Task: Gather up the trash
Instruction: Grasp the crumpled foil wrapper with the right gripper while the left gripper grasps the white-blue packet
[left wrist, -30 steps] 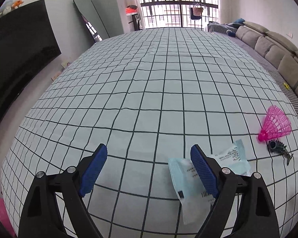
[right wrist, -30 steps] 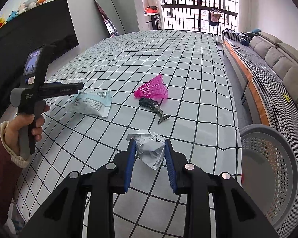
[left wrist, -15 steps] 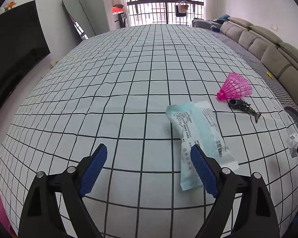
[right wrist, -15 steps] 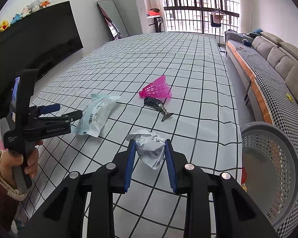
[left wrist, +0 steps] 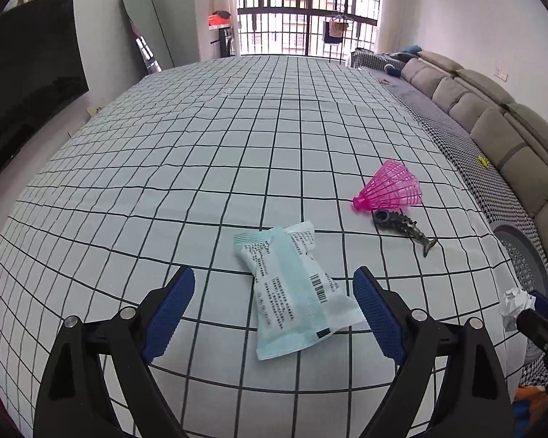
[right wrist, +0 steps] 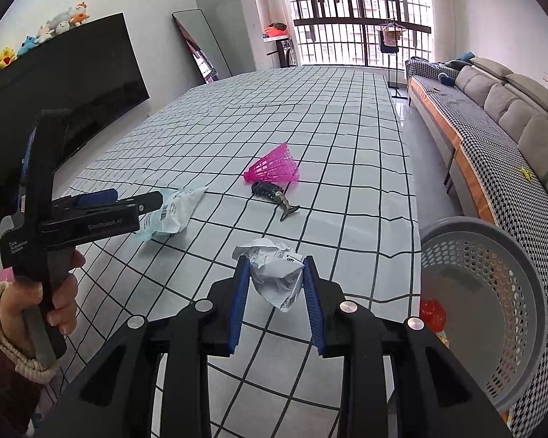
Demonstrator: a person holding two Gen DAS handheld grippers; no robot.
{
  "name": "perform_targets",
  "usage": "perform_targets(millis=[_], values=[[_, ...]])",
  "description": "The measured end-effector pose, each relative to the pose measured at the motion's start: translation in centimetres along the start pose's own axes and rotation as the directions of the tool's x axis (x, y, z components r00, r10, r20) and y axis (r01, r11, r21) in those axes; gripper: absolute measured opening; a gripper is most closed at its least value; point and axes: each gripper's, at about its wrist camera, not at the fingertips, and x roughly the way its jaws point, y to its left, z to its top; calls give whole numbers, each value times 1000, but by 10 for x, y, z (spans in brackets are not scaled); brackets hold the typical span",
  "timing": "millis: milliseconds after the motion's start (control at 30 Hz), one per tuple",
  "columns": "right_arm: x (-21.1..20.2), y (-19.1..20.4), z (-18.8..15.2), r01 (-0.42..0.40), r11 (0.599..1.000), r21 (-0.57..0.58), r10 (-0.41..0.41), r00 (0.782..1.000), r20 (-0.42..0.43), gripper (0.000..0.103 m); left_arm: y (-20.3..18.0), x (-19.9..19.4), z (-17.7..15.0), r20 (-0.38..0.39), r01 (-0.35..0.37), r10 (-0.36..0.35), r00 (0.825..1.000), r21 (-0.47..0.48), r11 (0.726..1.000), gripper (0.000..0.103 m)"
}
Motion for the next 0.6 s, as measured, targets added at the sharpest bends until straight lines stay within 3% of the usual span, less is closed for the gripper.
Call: perform_targets(millis=[367,467,600], values=[[-10,-29,-10,8,998,57,-8,1000,5,29,-14,41,3,-79,-58,54,995,-48,997,87],[-11,-33,-12,4,998,64,-5,1000,6,29,-17,48,2,-99,-65,60,993,-53,996,78],[-13,-37,-14,2,997,75,-3,1000,8,29,-19,54,-3,-123,-56,48,991,-59,997,57]])
